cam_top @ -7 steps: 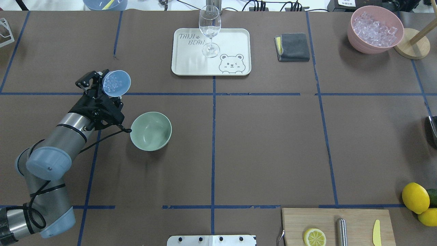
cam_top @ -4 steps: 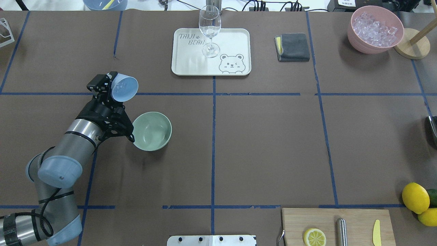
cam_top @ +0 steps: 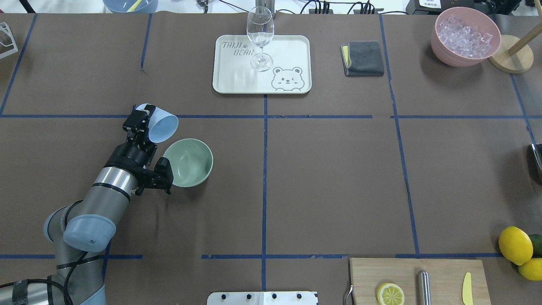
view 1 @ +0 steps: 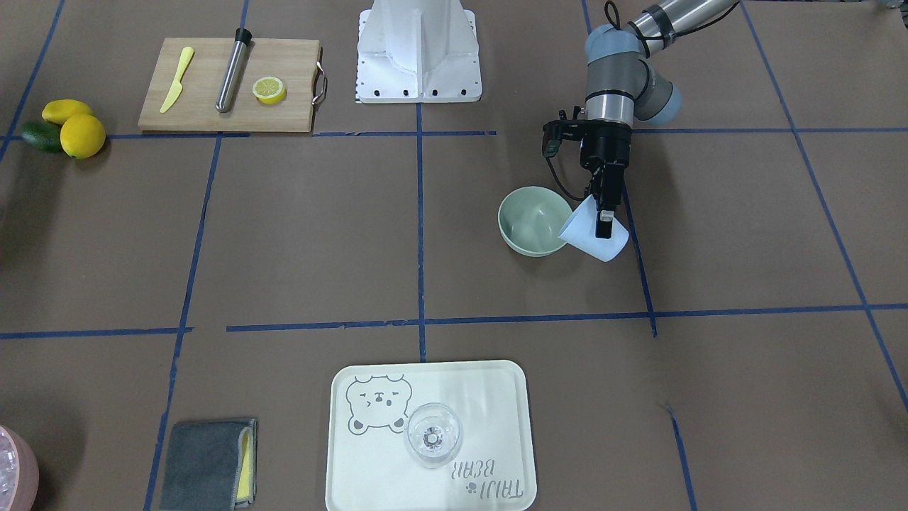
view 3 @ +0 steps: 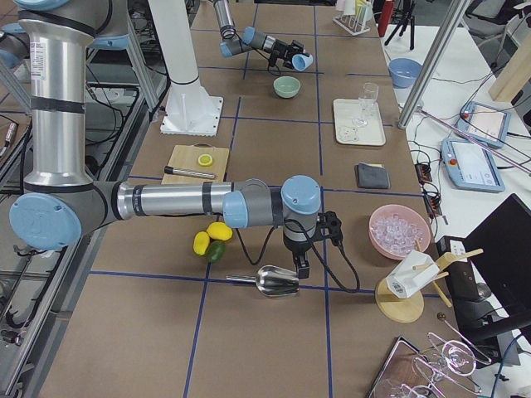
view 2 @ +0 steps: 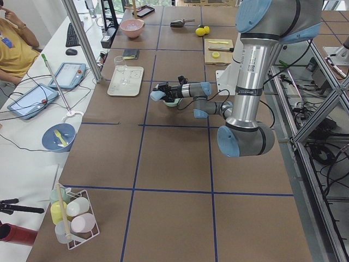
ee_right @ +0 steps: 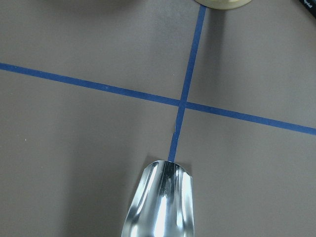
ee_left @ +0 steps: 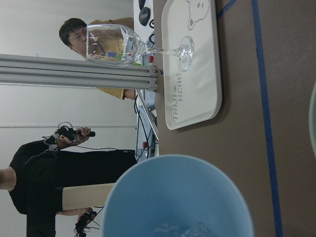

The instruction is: Pour ice into bowl

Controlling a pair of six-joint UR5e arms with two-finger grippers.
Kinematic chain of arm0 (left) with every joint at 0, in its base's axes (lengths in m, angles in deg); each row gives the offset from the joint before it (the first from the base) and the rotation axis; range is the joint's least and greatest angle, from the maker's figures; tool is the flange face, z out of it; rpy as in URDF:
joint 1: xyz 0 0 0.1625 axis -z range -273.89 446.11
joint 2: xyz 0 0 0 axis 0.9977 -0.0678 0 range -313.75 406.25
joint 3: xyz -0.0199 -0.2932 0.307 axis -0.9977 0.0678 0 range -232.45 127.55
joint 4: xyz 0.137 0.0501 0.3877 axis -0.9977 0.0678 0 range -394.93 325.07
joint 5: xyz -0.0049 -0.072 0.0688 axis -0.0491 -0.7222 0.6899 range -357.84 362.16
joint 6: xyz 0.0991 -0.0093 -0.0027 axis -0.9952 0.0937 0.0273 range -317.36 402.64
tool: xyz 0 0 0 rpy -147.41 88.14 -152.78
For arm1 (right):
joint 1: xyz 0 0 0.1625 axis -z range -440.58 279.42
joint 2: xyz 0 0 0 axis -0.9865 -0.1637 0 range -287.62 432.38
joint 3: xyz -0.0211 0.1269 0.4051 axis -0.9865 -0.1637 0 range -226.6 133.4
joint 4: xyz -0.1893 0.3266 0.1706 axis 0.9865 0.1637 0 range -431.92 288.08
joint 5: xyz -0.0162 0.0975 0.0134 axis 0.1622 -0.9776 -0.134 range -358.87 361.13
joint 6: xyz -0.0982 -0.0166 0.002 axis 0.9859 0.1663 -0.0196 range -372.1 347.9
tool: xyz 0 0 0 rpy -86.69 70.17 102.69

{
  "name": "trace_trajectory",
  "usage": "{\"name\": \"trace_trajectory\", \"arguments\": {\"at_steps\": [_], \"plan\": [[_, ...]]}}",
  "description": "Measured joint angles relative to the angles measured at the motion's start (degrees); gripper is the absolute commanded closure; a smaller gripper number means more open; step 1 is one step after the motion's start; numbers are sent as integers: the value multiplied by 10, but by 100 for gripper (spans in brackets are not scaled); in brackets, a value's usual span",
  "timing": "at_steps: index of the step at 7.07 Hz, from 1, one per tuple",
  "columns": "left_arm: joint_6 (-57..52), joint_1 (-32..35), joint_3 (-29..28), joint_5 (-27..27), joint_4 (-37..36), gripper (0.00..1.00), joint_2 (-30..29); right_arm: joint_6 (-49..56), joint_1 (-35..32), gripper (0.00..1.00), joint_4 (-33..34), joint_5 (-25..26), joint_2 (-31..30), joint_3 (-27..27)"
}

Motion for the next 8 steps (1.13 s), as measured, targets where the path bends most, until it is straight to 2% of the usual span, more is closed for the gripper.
{"name": "trace_trajectory", "arguments": {"at_steps": [4, 8], "plan": [[-143, -4, 1, 8, 0, 100, -10, 0, -5, 0, 0, -2, -9, 1], [-236, -8, 3, 32, 1, 100, -10, 1, -8, 0, 0, -2, -16, 1]]}}
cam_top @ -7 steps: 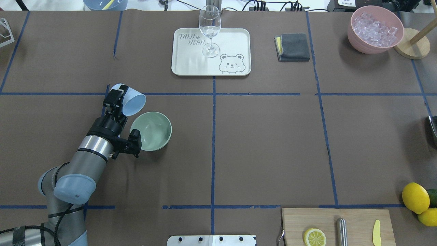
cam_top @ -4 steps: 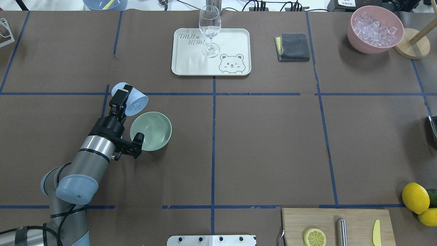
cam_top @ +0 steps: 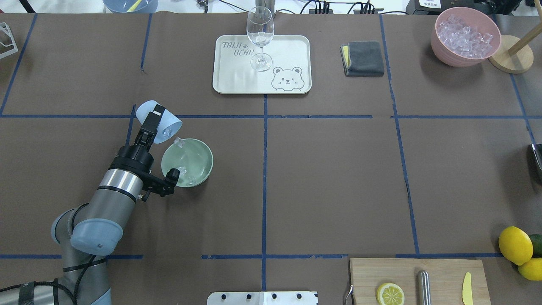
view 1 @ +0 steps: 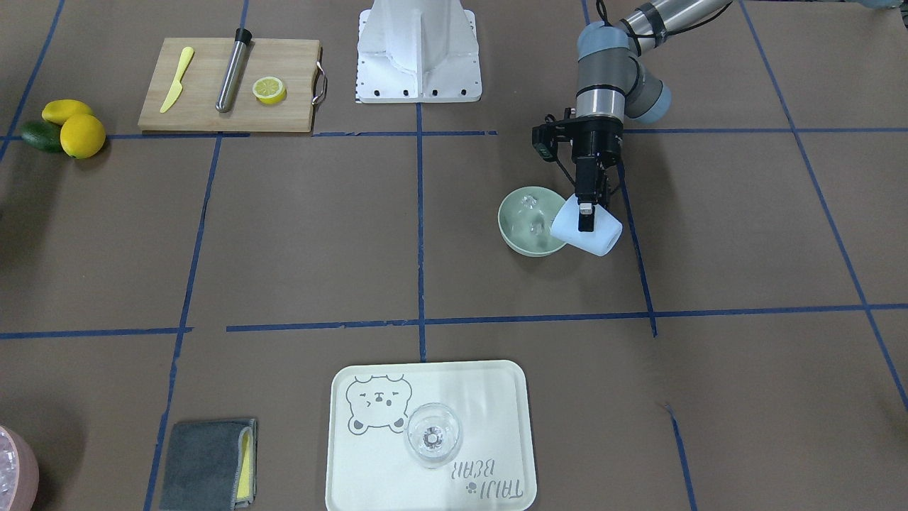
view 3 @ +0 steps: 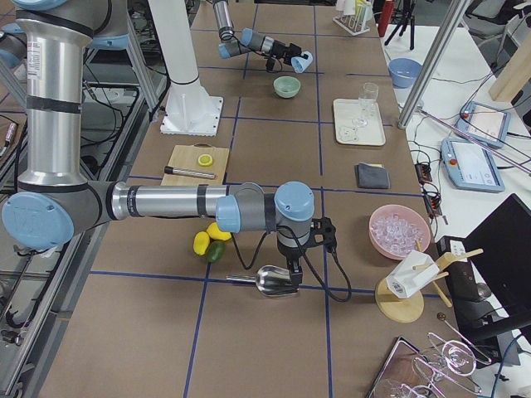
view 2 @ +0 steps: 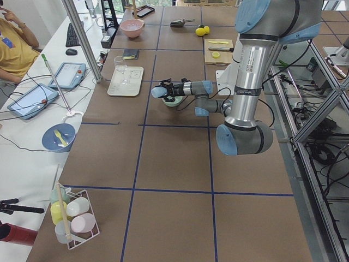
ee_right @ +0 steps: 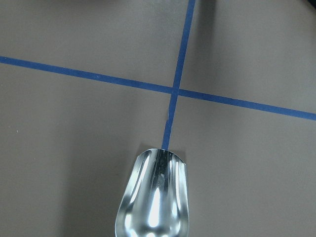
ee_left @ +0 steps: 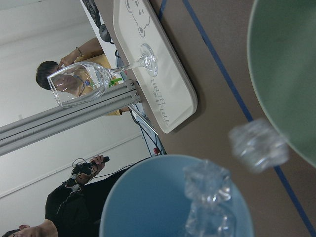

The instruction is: Pour ice into bowl

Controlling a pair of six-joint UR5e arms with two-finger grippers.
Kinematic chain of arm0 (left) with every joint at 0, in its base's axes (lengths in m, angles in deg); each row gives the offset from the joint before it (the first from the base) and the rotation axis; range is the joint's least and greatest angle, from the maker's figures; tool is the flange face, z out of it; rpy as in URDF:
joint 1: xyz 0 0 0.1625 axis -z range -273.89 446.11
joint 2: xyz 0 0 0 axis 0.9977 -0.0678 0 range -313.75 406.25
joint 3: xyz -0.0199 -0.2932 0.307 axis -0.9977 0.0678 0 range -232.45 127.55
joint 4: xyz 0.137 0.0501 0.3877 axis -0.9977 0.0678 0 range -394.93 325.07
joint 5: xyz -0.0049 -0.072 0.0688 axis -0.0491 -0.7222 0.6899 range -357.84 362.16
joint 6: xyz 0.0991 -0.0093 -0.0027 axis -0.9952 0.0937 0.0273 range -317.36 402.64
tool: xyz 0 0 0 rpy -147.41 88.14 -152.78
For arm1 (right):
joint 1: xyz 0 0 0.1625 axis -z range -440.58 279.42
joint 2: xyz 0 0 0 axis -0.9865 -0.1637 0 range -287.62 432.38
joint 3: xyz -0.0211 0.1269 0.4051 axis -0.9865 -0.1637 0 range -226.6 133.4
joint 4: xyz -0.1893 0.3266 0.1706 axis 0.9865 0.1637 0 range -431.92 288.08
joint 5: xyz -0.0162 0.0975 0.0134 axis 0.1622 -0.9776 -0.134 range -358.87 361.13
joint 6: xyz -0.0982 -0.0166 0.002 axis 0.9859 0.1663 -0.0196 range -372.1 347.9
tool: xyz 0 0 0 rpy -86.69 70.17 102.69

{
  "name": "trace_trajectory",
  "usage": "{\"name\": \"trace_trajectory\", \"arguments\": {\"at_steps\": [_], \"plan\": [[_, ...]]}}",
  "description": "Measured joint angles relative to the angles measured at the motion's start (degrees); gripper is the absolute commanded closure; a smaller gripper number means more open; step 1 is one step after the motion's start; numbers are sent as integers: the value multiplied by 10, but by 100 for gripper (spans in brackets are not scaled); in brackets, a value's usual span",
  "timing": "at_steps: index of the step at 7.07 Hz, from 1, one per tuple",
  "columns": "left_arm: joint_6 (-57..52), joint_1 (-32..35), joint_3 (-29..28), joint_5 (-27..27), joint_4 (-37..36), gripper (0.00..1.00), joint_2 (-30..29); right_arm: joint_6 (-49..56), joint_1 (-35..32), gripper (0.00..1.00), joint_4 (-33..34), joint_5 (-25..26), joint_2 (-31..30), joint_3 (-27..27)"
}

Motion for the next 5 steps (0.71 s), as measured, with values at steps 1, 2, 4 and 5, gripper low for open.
{"name": "trace_trajectory", "arguments": {"at_steps": [1, 2, 4, 5], "plan": [[-8, -1, 0, 5, 0, 100, 0, 0, 0, 0, 0, 0, 0, 0], [-11, -1, 0, 7, 0, 100, 0, 0, 0, 0, 0, 0, -1, 0], [-12, -2, 0, 8, 0, 100, 0, 0, -1, 0, 0, 0, -1, 0], [-12, -2, 0, 8, 1, 100, 0, 0, -2, 0, 0, 0, -1, 0]]}}
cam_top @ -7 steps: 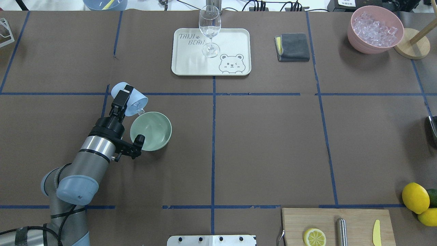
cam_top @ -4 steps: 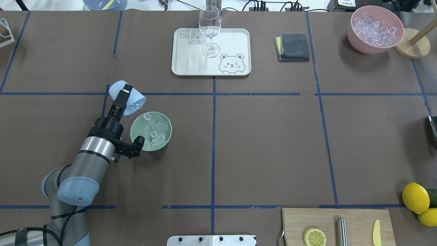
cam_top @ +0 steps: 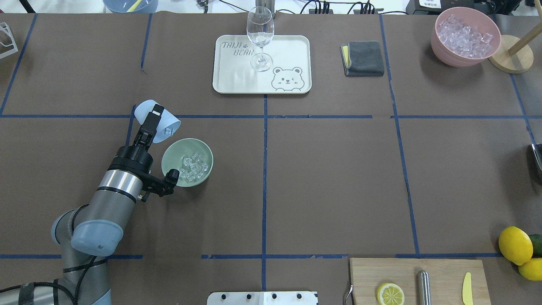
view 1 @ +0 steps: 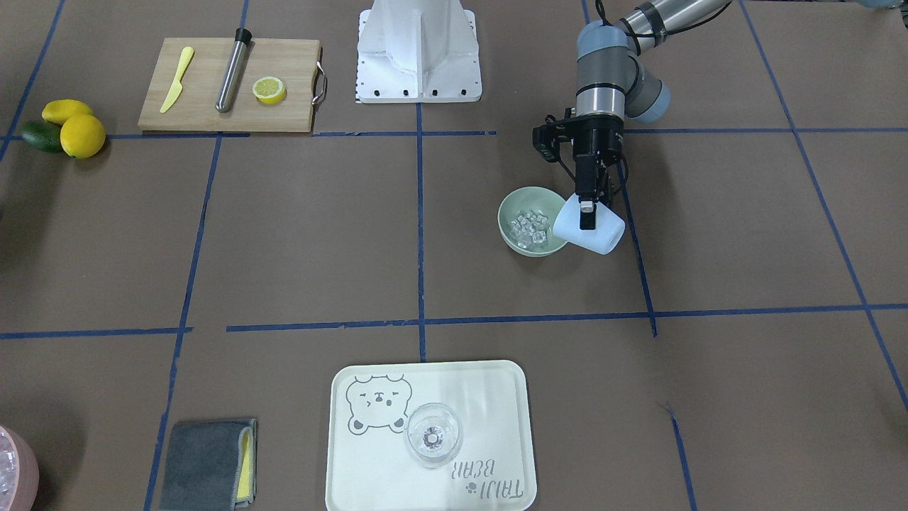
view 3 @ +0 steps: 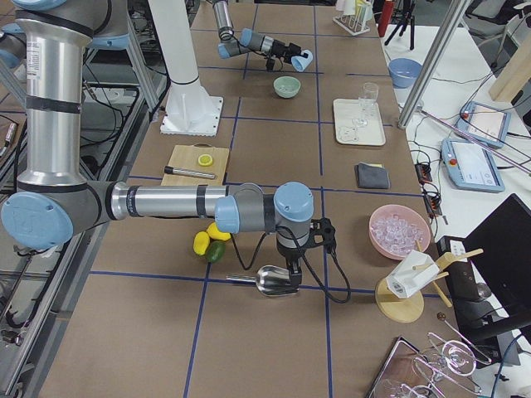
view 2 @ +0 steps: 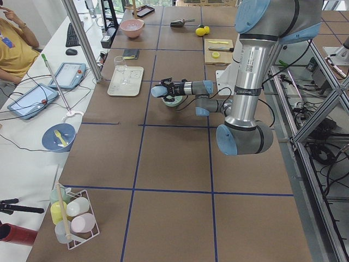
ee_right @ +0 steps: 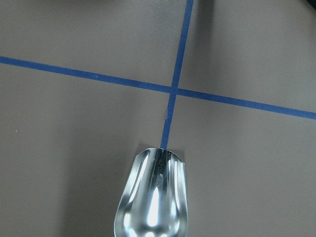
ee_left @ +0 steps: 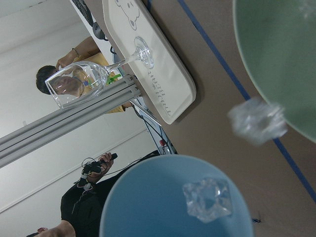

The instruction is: Pour ice into bowl

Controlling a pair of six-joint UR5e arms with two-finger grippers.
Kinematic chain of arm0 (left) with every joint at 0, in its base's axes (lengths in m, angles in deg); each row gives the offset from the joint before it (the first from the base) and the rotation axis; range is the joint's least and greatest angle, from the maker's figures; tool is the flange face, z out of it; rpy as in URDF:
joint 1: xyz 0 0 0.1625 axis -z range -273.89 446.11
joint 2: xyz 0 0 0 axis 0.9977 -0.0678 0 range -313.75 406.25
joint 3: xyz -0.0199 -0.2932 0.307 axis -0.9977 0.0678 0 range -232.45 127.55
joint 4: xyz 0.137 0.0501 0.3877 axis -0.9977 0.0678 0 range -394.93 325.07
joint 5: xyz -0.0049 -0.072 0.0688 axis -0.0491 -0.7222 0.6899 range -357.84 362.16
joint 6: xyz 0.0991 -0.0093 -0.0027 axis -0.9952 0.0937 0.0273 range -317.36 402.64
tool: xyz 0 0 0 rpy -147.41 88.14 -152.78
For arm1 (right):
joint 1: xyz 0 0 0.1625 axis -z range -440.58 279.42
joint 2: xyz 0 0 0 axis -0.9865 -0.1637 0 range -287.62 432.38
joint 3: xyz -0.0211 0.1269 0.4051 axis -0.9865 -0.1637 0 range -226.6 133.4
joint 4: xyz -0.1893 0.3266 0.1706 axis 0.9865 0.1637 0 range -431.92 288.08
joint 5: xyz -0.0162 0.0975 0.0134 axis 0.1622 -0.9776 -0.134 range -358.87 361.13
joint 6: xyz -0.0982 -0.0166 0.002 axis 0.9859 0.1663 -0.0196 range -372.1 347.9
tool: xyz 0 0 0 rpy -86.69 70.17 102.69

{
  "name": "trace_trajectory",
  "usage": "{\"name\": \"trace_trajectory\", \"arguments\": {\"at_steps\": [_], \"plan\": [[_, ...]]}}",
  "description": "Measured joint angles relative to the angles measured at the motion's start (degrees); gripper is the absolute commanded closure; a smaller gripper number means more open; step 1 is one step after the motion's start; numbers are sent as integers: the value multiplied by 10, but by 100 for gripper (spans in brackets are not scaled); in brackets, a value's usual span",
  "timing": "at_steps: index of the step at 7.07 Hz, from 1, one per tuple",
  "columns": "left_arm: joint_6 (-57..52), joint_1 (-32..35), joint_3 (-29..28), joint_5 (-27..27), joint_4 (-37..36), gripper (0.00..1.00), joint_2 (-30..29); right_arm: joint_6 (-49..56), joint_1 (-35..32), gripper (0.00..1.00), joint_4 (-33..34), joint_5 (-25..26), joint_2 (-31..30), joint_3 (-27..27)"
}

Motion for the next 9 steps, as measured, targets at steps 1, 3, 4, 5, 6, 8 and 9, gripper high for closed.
{"name": "trace_trajectory", "arguments": {"at_steps": [1, 3, 4, 5, 6, 8, 9], "plan": [[0, 0, 1, 0, 0, 100, 0, 0, -1, 0, 0, 0, 0, 0], [0, 0, 3, 0, 1, 100, 1, 0, -2, 0, 0, 0, 0, 1], [0, 0, 5, 0, 2, 100, 2, 0, -2, 0, 0, 0, 0, 1], [-1, 1, 7, 0, 4, 100, 3, 0, -2, 0, 0, 0, 0, 1], [-1, 1, 9, -1, 6, 100, 3, 0, -2, 0, 0, 0, 0, 1], [0, 1, 14, -4, 63, 100, 11, 0, -2, 0, 0, 1, 0, 1], [1, 2, 15, -7, 108, 100, 20, 0, -2, 0, 0, 1, 0, 1]]}}
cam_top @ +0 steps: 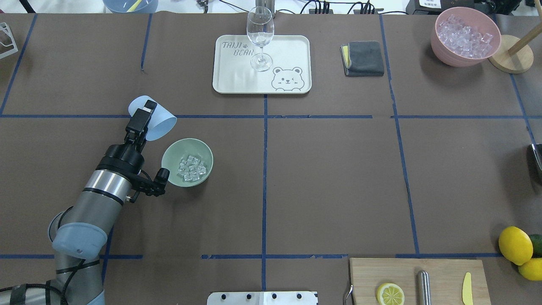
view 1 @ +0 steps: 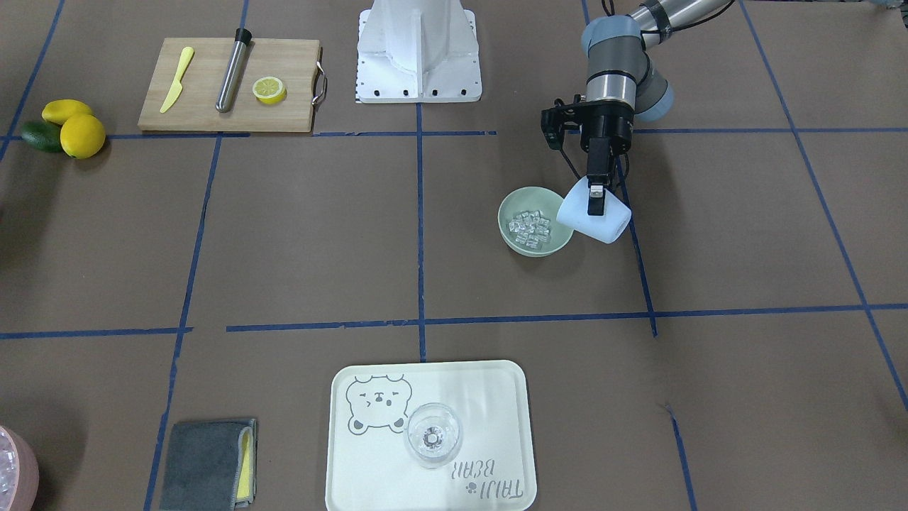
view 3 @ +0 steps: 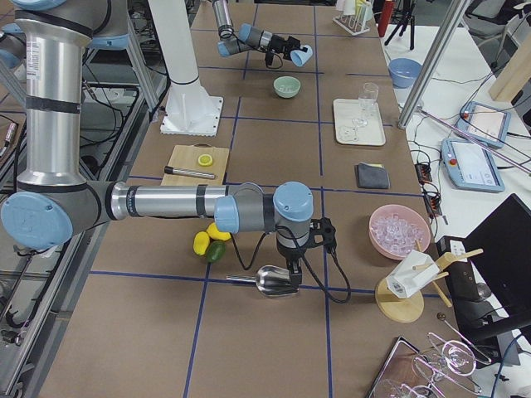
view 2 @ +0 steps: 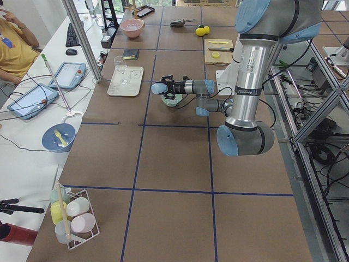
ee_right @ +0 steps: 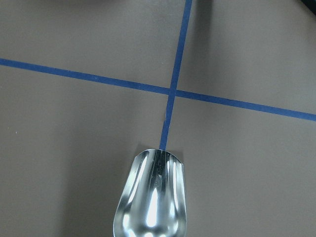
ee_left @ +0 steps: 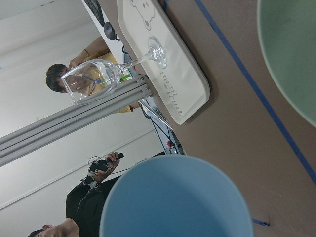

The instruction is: Pour ice into bowl

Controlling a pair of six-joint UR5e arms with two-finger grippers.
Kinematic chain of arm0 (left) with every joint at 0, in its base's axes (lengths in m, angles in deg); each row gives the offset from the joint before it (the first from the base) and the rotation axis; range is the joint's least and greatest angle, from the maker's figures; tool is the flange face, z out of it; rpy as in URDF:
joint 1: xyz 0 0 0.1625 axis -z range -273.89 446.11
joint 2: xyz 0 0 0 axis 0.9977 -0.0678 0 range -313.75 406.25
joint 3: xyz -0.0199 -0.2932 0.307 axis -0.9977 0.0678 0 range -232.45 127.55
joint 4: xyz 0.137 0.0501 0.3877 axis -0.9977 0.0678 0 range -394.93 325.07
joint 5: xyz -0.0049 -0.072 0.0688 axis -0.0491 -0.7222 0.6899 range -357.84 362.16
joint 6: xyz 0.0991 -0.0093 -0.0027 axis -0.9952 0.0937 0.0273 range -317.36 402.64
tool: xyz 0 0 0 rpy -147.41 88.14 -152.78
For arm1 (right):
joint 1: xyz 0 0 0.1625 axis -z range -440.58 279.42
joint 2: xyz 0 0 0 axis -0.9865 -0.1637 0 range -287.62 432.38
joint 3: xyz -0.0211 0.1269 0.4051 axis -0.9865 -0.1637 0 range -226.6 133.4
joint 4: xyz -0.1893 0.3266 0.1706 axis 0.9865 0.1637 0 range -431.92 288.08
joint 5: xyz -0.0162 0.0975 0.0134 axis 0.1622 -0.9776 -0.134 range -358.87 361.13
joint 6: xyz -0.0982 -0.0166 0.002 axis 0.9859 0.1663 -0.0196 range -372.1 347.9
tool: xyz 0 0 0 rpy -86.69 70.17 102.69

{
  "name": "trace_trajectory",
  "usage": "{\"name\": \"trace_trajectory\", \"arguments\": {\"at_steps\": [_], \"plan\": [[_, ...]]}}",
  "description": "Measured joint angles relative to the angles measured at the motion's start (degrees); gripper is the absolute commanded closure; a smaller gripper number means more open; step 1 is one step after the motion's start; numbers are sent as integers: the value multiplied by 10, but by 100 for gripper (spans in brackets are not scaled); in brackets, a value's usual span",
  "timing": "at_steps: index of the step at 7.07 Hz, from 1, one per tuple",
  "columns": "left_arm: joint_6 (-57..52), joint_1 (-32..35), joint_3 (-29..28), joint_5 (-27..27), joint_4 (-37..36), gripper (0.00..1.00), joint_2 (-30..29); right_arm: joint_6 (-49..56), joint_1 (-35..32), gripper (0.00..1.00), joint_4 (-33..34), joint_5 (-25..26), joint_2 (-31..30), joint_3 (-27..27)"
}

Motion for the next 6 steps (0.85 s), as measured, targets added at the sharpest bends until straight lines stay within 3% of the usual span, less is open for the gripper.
{"name": "trace_trajectory", "arguments": {"at_steps": [2, 3, 6], "plan": [[78, 3, 1, -10, 54, 100, 9, 0, 0, 0, 0, 0, 0, 0], [179, 3, 1, -16, 62, 100, 11, 0, 0, 0, 0, 0, 0, 0], [612, 0, 15, -53, 70, 100, 3, 1, 0, 0, 0, 0, 0, 0]]}}
